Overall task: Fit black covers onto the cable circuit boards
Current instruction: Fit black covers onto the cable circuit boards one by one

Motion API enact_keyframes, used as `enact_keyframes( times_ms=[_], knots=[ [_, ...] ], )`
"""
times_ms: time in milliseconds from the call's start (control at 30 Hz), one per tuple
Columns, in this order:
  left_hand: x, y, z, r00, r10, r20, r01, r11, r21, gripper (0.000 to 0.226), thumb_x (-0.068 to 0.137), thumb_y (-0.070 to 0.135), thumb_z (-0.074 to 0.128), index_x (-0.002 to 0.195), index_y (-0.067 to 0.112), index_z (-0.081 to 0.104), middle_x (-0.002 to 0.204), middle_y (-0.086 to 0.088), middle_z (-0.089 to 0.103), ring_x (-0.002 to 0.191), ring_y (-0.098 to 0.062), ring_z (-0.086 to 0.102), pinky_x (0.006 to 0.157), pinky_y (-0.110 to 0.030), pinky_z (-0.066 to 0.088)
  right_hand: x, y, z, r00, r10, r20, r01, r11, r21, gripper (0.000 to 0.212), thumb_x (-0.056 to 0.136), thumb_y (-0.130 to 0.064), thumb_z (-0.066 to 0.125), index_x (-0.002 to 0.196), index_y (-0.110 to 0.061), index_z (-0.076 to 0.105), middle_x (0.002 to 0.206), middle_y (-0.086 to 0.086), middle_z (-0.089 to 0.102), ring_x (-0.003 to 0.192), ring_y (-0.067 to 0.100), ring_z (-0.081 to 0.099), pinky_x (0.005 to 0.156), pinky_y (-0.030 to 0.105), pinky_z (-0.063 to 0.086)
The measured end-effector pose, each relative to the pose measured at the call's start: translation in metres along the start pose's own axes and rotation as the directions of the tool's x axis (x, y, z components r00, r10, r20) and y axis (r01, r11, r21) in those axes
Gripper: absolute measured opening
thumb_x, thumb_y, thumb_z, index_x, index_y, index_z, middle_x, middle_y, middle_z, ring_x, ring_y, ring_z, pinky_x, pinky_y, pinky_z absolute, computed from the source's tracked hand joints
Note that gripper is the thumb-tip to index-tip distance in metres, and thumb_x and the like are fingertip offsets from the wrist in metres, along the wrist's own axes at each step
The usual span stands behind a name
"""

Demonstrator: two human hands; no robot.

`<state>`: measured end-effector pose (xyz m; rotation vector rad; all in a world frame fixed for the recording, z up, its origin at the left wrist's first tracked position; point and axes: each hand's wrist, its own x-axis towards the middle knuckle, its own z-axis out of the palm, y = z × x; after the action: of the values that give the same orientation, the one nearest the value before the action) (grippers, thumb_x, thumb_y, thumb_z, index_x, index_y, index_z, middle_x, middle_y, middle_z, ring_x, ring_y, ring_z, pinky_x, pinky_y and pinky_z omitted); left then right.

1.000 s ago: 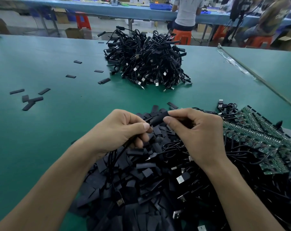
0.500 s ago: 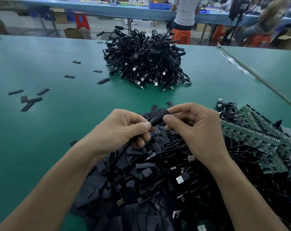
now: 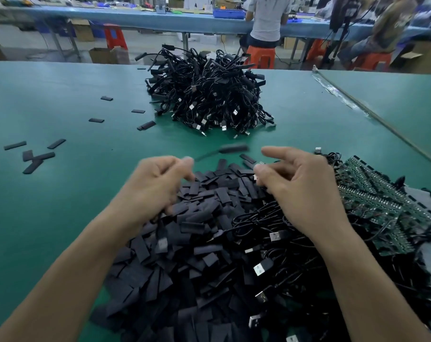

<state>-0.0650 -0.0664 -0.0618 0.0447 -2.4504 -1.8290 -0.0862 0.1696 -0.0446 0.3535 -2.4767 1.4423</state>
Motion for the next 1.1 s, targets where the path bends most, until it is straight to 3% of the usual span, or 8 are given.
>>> enact_keyframes(
  times_ms=[100,200,300,433,700,867,967,1100],
  knots=[
    [0.017,-0.021,-0.025,0.954,-0.038,-0.297,0.044,0.999,0.014,0.026,0.1,0.042,0.053,0.09,0.022,0.065,0.055,0.01,0.036,0.048,-0.013,0.035,0.048,-0.03,0.039,-0.003,-0.008,-0.006,0.997,-0.06,0.053,0.074,0.939,-0.335,0.034,0.089,-0.024,0.072,0.123,-0.022,0.069,0.094,-0.015,0.073,0.086,-0.003,0.067,0.086,0.014,0.052],
    [0.026,-0.043,-0.034,0.942,-0.117,-0.314,0.174,0.972,0.159,0.04,0.1,0.038,0.054,0.132,0.014,0.056,0.1,-0.014,0.065,0.091,-0.035,0.061,0.087,-0.049,0.05,-0.005,-0.017,-0.019,0.998,-0.056,0.037,0.067,0.829,-0.555,0.03,0.089,-0.023,0.071,0.119,-0.026,0.071,0.109,-0.001,0.073,0.101,0.02,0.066,0.095,0.037,0.052],
    [0.024,-0.054,-0.027,0.947,-0.098,-0.305,0.197,0.929,0.314,0.046,0.101,0.027,0.055,0.143,0.011,0.045,0.101,-0.001,0.059,0.101,-0.028,0.054,0.09,-0.041,0.042,-0.006,-0.019,-0.036,0.998,0.068,-0.008,-0.054,0.696,-0.716,0.034,0.089,-0.029,0.068,0.123,-0.033,0.066,0.12,0.002,0.067,0.113,0.03,0.058,0.095,0.043,0.045],
    [0.019,-0.062,-0.017,0.963,-0.135,-0.233,0.247,0.792,0.558,0.065,0.102,0.034,0.05,0.158,0.016,0.022,0.16,-0.01,0.031,0.149,-0.022,0.025,0.121,-0.045,0.021,-0.002,-0.017,-0.044,0.939,0.345,0.009,-0.246,0.687,-0.684,0.037,0.092,-0.027,0.065,0.128,-0.036,0.059,0.126,-0.003,0.064,0.119,0.027,0.055,0.099,0.043,0.047],
    [0.009,-0.032,-0.002,0.951,0.146,-0.274,0.056,0.788,0.613,0.026,0.094,0.032,0.062,0.119,0.026,0.065,0.131,0.002,0.058,0.126,-0.022,0.051,0.108,-0.046,0.036,0.005,0.003,-0.041,0.908,0.402,-0.115,-0.316,0.479,-0.819,0.038,0.089,-0.048,0.065,0.124,-0.036,0.057,0.13,0.004,0.044,0.126,0.03,0.031,0.097,0.044,0.027],
    [-0.002,-0.003,0.013,0.987,0.134,-0.085,-0.097,0.933,0.345,0.01,0.091,0.026,0.068,0.089,0.036,0.069,0.082,0.016,0.072,0.083,0.0,0.067,0.074,-0.012,0.048,0.005,-0.006,-0.046,0.979,0.179,-0.101,-0.195,0.654,-0.731,0.01,0.087,-0.032,0.072,0.088,-0.041,0.068,0.104,-0.008,0.062,0.108,0.025,0.054,0.084,0.037,0.026],
    [-0.01,0.01,0.02,0.99,0.132,0.044,-0.138,0.971,0.197,0.007,0.09,0.03,0.071,0.093,0.036,0.072,0.088,0.01,0.073,0.082,-0.01,0.07,0.077,-0.021,0.056,0.0,-0.02,-0.049,0.999,-0.031,0.041,0.046,0.879,-0.474,0.022,0.084,-0.024,0.077,0.075,-0.041,0.066,0.08,-0.019,0.069,0.083,0.004,0.065,0.08,0.028,0.049],
    [-0.022,0.025,0.034,0.958,0.245,0.149,-0.259,0.962,0.082,0.025,0.079,0.044,0.073,0.102,0.036,0.07,0.096,0.015,0.074,0.093,-0.003,0.07,0.078,-0.015,0.054,-0.007,-0.037,-0.041,0.961,-0.242,0.137,0.262,0.953,-0.155,0.02,0.08,-0.017,0.081,0.079,-0.036,0.075,0.074,-0.032,0.067,0.07,-0.013,0.062,0.064,-0.001,0.039]
  ],
)
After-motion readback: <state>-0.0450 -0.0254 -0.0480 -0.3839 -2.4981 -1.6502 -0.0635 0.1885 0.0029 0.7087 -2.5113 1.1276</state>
